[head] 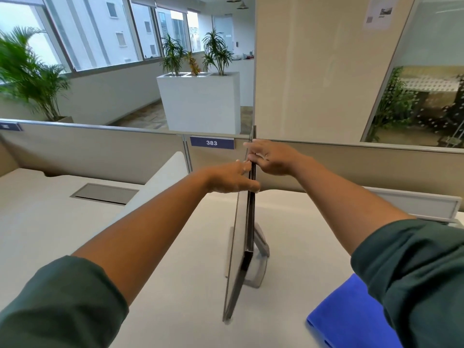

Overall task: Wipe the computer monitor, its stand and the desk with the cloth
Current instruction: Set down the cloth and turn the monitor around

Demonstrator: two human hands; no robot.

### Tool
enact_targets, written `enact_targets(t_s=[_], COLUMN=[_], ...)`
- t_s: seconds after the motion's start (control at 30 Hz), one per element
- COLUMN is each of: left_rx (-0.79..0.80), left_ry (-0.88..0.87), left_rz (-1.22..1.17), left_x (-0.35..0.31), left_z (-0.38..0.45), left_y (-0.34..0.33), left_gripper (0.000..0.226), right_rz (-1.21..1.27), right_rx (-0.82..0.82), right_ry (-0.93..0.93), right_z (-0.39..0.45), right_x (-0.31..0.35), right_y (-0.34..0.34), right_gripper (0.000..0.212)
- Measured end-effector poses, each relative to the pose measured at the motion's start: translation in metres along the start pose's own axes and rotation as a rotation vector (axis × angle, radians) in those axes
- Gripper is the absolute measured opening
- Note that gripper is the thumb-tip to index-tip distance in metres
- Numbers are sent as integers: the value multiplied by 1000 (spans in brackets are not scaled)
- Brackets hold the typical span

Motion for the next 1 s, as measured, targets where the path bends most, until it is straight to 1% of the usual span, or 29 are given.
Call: enact_targets(t_s=[0.13, 0.23, 0.3, 0.4, 0.57, 0.63, 0.67, 0.7, 0.8, 1.0], left_rx=[54, 81, 94, 93, 44, 14, -12, -47, -139, -230], left_ry=[-11, -28, -28, -41, -15, -13, -15, -15, -14, -19], left_rz=[-7, 25, 84, 235, 334, 362, 371, 368, 328, 326], left_x=[4, 3, 3, 0, 1, 7, 11, 16, 25, 29], left_z=[-13, -26, -32, -38, -42, -40, -38, -35, -29, -11], left_y=[7, 14, 19, 23, 30, 35, 39, 43, 52, 67], left_gripper=[60, 62, 61, 51, 45, 32, 23, 22, 25, 28], right_rz=[33, -4, -21, -5, -14, 5, 12, 16, 4, 4], right_rx=[-29, -27, -46, -59, -10, -7, -5, -3, -4, -34], right_ry=[2, -5, 5, -10, -104, -145, -170, -198, -273, -367], right_z=[-6, -6, -7, -10, -15, -19, -21, -22, -29, -47], right_x=[2, 4, 5, 3, -7, -14, -17, -21, -31, -45], right_y=[4, 4, 7, 10, 9, 8, 8, 8, 10, 14], right_gripper=[21, 20, 20, 18, 13, 10, 12, 16, 24, 27])
Point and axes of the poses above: each hand's wrist, its own z-axis towards the middle knuckle, its own y-axis out of the back of the hand, x = y × z, the point moved 9 cm from there along z, towards the middle knuckle, and after that the axes turned 15 degrees about -z, right-handed, at the moved point
